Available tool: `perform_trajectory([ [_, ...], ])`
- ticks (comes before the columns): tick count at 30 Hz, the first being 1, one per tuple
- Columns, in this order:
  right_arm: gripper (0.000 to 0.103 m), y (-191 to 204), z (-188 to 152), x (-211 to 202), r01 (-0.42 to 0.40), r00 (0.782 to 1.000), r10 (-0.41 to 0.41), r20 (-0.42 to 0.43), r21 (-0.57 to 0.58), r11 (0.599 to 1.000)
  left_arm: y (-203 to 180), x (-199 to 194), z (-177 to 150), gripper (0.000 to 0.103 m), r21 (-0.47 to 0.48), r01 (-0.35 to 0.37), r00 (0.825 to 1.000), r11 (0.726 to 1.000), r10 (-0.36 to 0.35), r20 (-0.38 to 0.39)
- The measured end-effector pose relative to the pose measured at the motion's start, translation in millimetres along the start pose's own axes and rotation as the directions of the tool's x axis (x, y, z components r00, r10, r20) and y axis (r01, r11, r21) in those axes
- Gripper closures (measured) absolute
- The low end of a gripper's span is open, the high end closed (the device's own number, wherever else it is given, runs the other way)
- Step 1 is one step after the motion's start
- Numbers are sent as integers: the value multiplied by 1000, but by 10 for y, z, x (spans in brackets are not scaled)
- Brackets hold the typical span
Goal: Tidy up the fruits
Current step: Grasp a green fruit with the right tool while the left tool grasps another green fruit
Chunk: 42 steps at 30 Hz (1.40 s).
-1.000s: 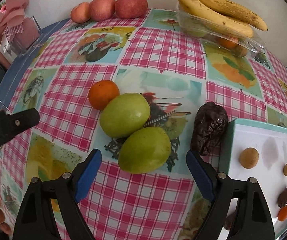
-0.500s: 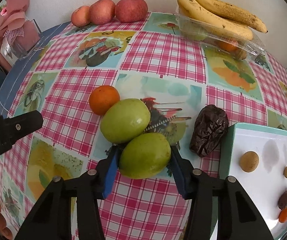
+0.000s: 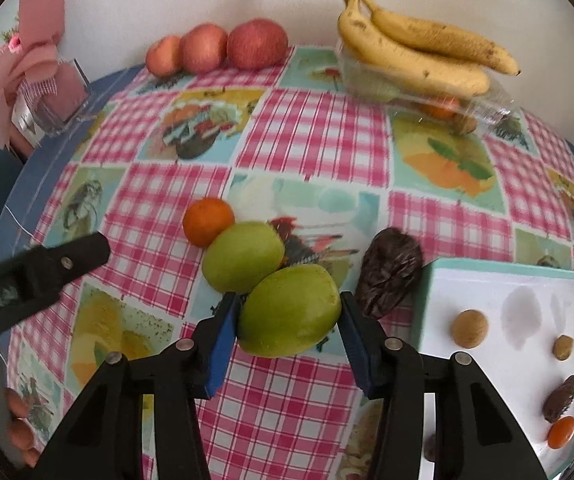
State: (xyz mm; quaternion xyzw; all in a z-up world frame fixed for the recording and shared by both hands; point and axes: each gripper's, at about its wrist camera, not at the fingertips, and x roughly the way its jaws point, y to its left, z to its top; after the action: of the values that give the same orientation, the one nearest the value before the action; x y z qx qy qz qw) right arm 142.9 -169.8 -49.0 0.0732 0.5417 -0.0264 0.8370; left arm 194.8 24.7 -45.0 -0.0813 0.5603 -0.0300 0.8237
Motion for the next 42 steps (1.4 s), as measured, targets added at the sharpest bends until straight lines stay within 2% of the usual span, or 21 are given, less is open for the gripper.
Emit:
perform_trajectory([
  [7,52,-233,56,-332,5,997,-9,71,50,999,-129,-2,-13,0,-25,63,998,998,-63,17],
  [11,52,-420,58,-431,19,996,-27,84,86,996,-245,63,-42,0,-25,111,994,994,-111,-15],
  [14,52,-591,42,-495,30,995,-41,92,121,992,-328,124,-73,0,-9,109,993,994,-109,-46],
  [19,52,-833,2,-578,40,993,-58,102,175,984,-457,220,-134,2,0,160,985,987,-159,-70],
  [23,52,-948,-38,-610,44,993,-65,102,191,981,-609,228,-144,20,28,198,979,980,-196,-58],
  [25,52,-989,-54,-615,41,993,-62,101,198,979,-660,264,-146,22,32,216,975,976,-213,-67],
  [29,52,-1025,-73,-624,40,993,-61,101,196,980,-726,357,-142,36,18,242,967,970,-240,-85],
  [32,52,-1059,-76,-631,39,993,-60,102,204,978,-778,415,-146,36,9,251,964,968,-249,-95],
  [34,52,-1086,-74,-626,37,993,-59,100,211,977,-795,455,-149,40,-1,265,959,964,-263,-105],
  [36,52,-1096,-75,-624,38,993,-60,99,217,976,-820,472,-156,52,-10,285,952,958,-285,-111],
  [42,52,-1106,-73,-630,37,993,-60,101,221,975,-859,484,-167,54,-3,291,950,957,-289,-116],
])
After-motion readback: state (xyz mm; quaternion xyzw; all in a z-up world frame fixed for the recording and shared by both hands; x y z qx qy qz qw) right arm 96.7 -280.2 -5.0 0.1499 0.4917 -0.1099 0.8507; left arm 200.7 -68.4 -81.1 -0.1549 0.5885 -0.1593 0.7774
